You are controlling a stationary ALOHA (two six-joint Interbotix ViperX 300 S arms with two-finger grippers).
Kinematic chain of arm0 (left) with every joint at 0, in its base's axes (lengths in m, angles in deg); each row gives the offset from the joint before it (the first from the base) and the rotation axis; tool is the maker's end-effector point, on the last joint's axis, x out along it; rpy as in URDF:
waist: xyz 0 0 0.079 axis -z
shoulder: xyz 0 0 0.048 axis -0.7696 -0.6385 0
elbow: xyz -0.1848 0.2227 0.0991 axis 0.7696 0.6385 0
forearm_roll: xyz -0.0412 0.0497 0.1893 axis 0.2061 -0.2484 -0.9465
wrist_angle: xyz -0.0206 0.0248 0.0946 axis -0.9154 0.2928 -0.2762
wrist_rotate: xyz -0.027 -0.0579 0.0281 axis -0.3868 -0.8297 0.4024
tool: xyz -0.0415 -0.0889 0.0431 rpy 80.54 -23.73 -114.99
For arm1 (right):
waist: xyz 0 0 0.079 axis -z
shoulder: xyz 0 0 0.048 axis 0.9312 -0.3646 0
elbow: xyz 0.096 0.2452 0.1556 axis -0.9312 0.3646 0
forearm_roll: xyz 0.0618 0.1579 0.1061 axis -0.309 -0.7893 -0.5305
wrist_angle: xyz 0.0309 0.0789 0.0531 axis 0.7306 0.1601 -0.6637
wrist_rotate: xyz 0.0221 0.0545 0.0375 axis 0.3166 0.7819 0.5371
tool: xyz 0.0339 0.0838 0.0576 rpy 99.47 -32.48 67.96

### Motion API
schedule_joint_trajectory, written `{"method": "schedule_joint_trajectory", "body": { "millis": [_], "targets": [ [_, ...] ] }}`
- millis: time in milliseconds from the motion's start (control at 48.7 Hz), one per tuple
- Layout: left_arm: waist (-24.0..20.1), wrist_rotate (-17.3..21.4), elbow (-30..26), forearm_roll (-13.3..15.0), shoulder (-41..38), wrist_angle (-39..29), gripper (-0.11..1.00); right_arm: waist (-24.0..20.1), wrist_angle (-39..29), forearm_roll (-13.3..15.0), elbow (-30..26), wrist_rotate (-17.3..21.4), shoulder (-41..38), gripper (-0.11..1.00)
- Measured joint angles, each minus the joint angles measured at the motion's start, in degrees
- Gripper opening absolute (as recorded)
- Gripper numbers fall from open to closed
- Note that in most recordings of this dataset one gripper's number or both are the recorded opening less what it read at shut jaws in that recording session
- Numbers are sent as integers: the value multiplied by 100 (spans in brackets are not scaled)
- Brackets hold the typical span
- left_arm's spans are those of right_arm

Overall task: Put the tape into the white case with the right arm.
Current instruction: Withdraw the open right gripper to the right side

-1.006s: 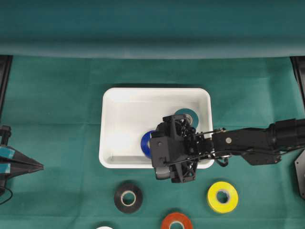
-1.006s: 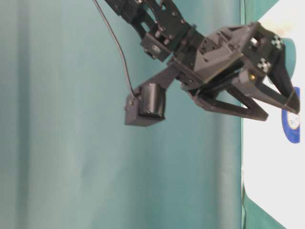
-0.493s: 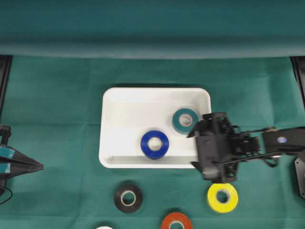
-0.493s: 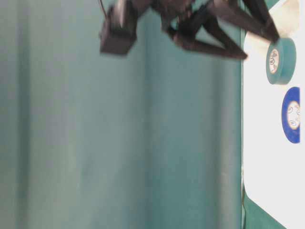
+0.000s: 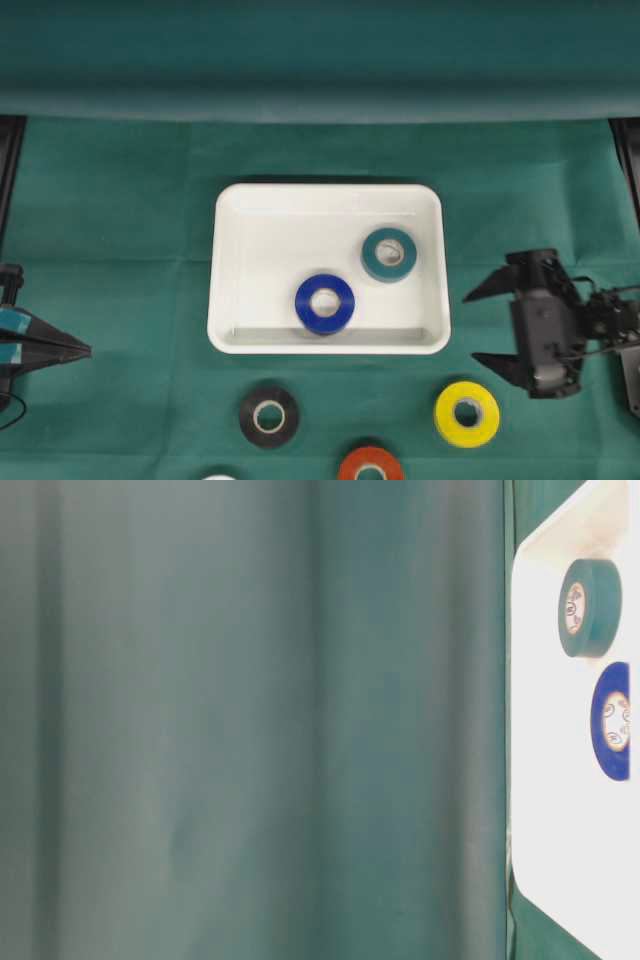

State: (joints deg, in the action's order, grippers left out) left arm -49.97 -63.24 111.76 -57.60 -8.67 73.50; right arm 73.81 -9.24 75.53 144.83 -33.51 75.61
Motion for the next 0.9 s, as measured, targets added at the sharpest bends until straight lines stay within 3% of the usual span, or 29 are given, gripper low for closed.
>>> {"method": "schedule_joint_trajectory", "body": {
  "millis": [308,698,903],
  "targets": [
    [-9,-9,0,0,0,0,0,-18,176,0,598,0,800,61],
    [0,0,9,-9,0,0,0,-35,325,-9,703,0,809,61],
    [0,-9,0,-9,0,0,0,-360,352,-9,756,0,809,61]
  ]
}}
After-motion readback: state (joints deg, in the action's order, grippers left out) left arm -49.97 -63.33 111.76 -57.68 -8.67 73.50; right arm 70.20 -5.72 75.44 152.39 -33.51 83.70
